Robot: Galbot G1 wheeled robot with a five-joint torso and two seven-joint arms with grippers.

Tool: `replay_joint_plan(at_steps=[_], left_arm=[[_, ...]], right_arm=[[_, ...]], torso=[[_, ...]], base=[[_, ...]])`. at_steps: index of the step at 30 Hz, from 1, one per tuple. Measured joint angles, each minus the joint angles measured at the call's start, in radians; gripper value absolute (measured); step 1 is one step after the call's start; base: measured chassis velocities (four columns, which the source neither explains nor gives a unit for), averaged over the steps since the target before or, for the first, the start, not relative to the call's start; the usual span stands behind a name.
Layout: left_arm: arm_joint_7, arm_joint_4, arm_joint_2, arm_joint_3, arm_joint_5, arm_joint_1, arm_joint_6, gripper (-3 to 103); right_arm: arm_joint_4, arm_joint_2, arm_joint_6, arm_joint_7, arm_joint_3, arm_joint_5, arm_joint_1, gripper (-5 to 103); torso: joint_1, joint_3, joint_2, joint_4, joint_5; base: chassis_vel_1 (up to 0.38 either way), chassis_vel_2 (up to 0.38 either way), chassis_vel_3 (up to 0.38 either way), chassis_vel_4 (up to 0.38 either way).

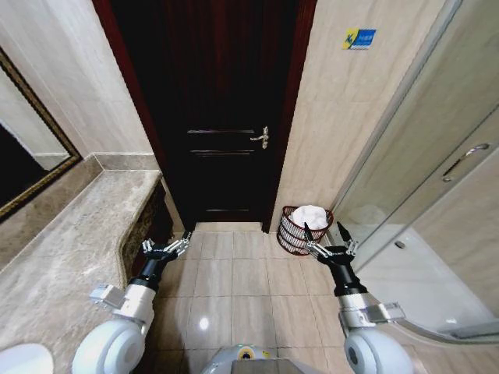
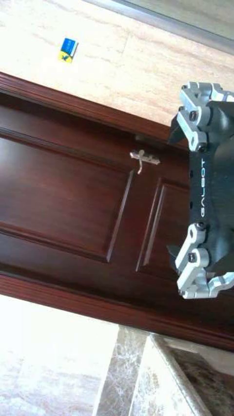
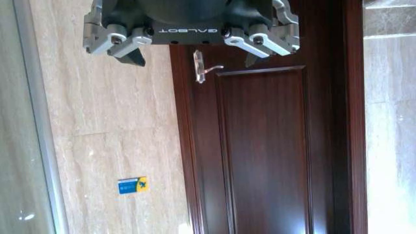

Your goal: Discard the used towel into the hamper.

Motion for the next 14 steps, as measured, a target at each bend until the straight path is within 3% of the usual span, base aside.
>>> replay_joint_plan(at_steps=[14], left_arm=[[0.000, 0.000, 0.000, 0.000, 0.000, 0.000, 0.000, 100]], right_arm=[[0.000, 0.000, 0.000, 0.000, 0.000, 0.000, 0.000, 100]], torso=[[0.000, 0.000, 0.000, 0.0000, 0.0000]], base=[[0.000, 0.000, 0.000, 0.000]])
